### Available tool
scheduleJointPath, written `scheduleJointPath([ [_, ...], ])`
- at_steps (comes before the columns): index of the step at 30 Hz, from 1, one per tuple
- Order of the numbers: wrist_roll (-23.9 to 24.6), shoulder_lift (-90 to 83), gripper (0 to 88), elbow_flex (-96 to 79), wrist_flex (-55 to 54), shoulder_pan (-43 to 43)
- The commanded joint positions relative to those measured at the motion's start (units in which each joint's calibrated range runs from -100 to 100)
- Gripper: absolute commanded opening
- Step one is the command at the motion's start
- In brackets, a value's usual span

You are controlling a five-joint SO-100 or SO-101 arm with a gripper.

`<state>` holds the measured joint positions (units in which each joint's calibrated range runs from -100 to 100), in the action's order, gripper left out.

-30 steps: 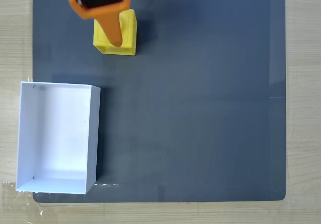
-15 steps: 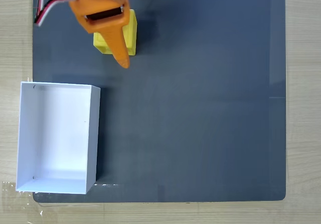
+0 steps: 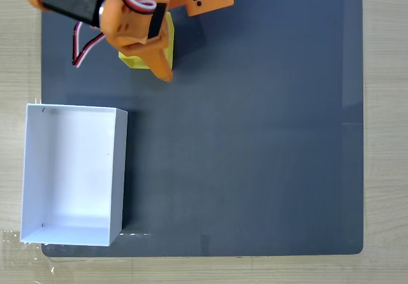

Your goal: Grasp a yellow block and put it in the box

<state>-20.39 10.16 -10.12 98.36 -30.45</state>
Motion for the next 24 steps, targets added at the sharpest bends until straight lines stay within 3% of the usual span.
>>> scheduleJointPath([
  [1,0.1,0.9,46.8,0.8,-2.4,-0.7],
  [24,0.0,0.9,22.3,0.8,-7.1,-0.2],
])
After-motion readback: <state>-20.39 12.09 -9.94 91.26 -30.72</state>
